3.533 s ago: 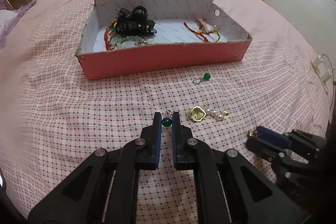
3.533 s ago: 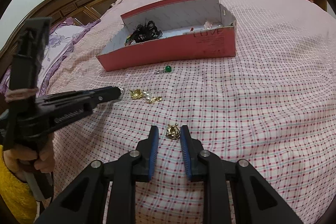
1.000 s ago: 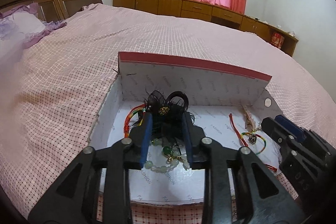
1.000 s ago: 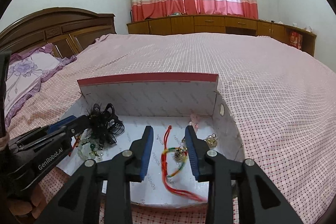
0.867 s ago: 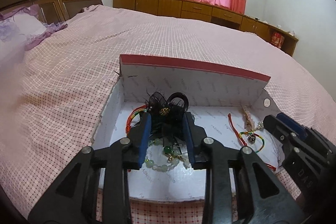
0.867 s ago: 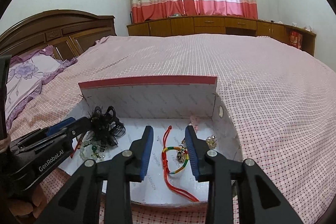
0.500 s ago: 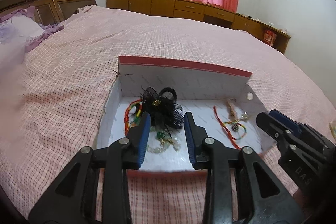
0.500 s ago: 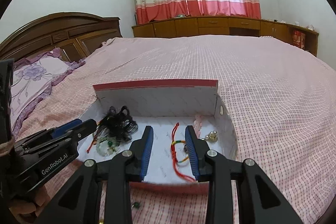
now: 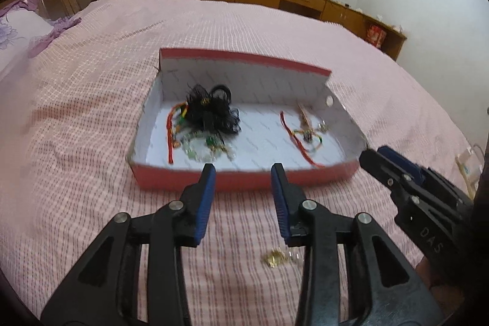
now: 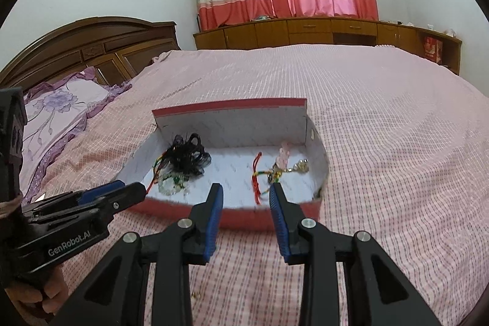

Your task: Organize jewelry

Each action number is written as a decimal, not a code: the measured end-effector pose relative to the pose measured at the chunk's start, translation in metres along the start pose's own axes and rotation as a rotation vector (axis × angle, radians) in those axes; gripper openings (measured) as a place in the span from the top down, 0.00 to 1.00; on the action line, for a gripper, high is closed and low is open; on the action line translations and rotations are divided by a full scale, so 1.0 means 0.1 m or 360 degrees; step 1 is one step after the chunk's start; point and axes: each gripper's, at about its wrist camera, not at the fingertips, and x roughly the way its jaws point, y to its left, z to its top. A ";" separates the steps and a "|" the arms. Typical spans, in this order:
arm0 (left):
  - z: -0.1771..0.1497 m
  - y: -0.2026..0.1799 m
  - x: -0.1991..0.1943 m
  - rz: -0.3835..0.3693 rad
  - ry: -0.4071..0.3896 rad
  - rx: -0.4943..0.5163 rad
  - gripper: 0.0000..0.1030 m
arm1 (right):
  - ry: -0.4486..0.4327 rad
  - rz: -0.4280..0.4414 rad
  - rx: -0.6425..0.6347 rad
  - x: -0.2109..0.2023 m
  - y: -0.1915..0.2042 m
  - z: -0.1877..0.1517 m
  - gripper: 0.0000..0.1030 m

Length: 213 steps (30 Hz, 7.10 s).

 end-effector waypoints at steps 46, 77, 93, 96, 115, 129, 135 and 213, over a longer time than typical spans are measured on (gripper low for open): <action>-0.56 -0.28 0.30 -0.0049 0.0309 0.0025 0.85 | 0.0170 -0.0011 0.0087 -0.16 -0.18 -0.48 0.67; -0.35 0.25 0.04 0.0096 0.0143 -0.0104 0.85 | 0.0435 0.0059 -0.0007 0.71 0.35 -0.44 0.80; -0.32 0.20 -0.04 0.0091 0.0113 -0.0100 0.85 | 0.0330 0.0118 0.0008 0.41 0.30 -0.41 0.89; -0.30 0.18 -0.07 0.0090 0.0099 -0.0098 0.85 | 0.0282 0.0127 0.0005 0.29 0.29 -0.37 0.89; 0.13 0.02 -0.08 0.0085 -0.0135 -0.0013 0.85 | -0.0037 0.0094 -0.0031 0.09 0.25 0.07 0.89; 0.40 0.10 0.21 0.0163 -0.0361 -0.0010 0.85 | -0.0184 0.0000 -0.0097 0.49 0.27 0.31 0.89; 0.39 0.14 0.40 0.0190 -0.0318 -0.0021 0.85 | -0.0147 -0.0022 -0.0079 0.70 0.21 0.30 0.89; 0.00 -0.01 -0.25 0.0262 -0.0324 -0.0026 0.43 | -0.0199 -0.0038 -0.0039 -0.19 0.24 -0.08 0.59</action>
